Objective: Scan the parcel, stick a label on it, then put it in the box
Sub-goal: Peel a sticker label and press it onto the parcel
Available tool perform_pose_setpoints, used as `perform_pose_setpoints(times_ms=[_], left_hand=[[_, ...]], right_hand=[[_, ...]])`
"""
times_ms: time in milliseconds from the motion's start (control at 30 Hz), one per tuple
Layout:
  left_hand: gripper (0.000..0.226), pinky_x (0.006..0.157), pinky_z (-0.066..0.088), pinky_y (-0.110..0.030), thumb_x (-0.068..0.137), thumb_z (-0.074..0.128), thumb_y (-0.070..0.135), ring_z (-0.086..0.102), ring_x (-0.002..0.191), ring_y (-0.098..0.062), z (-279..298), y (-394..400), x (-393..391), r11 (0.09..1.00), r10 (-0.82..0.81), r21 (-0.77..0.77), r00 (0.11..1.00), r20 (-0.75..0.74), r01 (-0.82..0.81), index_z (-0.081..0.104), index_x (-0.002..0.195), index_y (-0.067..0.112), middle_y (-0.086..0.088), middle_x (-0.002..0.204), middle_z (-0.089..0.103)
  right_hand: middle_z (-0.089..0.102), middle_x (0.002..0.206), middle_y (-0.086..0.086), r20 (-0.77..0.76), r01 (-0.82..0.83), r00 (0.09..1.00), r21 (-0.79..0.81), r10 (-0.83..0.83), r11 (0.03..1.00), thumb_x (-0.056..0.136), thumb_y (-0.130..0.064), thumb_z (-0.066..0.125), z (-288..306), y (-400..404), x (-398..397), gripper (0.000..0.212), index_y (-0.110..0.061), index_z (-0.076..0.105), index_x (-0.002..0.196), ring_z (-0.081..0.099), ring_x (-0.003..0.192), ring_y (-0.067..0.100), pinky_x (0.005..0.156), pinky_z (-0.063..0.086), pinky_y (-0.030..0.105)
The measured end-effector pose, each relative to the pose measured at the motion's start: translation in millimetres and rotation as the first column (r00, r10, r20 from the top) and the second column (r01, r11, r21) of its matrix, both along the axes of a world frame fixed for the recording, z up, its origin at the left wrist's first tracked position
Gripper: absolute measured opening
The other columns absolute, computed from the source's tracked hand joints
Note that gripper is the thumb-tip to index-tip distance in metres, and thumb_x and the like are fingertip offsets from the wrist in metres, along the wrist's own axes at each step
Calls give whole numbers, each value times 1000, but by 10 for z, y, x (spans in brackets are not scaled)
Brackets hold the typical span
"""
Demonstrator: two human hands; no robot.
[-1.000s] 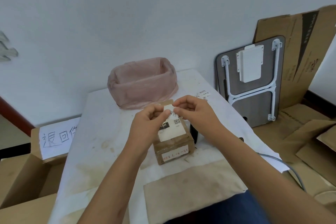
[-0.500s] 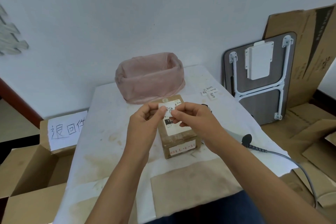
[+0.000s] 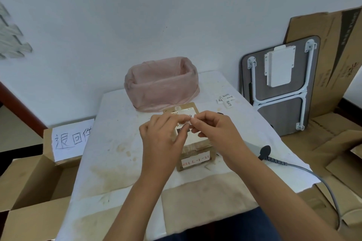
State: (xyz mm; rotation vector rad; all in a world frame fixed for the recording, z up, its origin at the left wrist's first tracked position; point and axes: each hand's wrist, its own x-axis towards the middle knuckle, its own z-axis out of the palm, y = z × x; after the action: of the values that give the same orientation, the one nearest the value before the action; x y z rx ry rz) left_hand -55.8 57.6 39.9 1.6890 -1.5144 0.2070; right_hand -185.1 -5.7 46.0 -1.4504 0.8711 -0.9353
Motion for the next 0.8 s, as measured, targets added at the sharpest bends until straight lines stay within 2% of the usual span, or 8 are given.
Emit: perform_pose_setpoints(times_ms=[167,233,333,433,600,700,800], left_hand=[[15,89,36,-35,88,62,37,61,90,-6,28,6,9,997,-45,61,993,-105,52,72,99,35,25,85,63],[13,90,45,-37,88,65,35,63,89,-3,39,21,6,993,-87,55,968,-234,103,73,99,38,25,85,68],[14,81,47,-14,89,69,28,64,91,0,54,40,-13,986,-106,71,888,-447,154,73,95,40,22,90,71],[11,75,43,-3,89,67,28,65,91,5,81,46,-24,978,-96,99,817,-569,184,76,97,30,15,89,75],[7,72,47,-5,88,70,24,68,82,5,131,56,-32,971,-111,79,716,-689,227,76,92,23,7,86,76],[6,72,47,-6,87,71,24,69,83,1,134,50,-41,968,-111,75,676,-729,240,76,91,23,4,87,76],[10,75,49,-10,88,70,20,71,86,-3,128,49,-43,964,-110,72,634,-766,254,76,95,21,4,89,77]], right_hand=[[74,79,-5,-16,12,1000,-8,-12,1000,93,-16,58,16,22,-29,20,-20,73,81,68,76,3,74,52,24],[75,81,-4,-11,17,1000,-11,-17,1000,92,-16,59,19,26,-32,18,-19,72,82,68,77,4,73,52,24],[74,82,-2,10,28,1000,-7,-28,1000,90,-16,63,11,32,-29,11,-18,70,83,68,79,6,72,52,22],[72,80,-1,24,42,999,-11,-42,999,87,-16,66,1,39,-29,6,-16,70,83,67,79,8,72,52,22],[72,80,-6,11,127,992,-107,-126,986,83,-15,71,1,54,-17,3,-15,69,85,66,78,4,72,52,21],[73,85,-5,-17,174,983,-211,-182,962,83,-13,71,9,73,-10,5,-14,69,86,69,85,6,75,55,21],[74,85,-3,-22,188,979,-254,-200,949,83,-11,71,12,91,4,4,-12,68,86,70,84,6,74,56,19]])
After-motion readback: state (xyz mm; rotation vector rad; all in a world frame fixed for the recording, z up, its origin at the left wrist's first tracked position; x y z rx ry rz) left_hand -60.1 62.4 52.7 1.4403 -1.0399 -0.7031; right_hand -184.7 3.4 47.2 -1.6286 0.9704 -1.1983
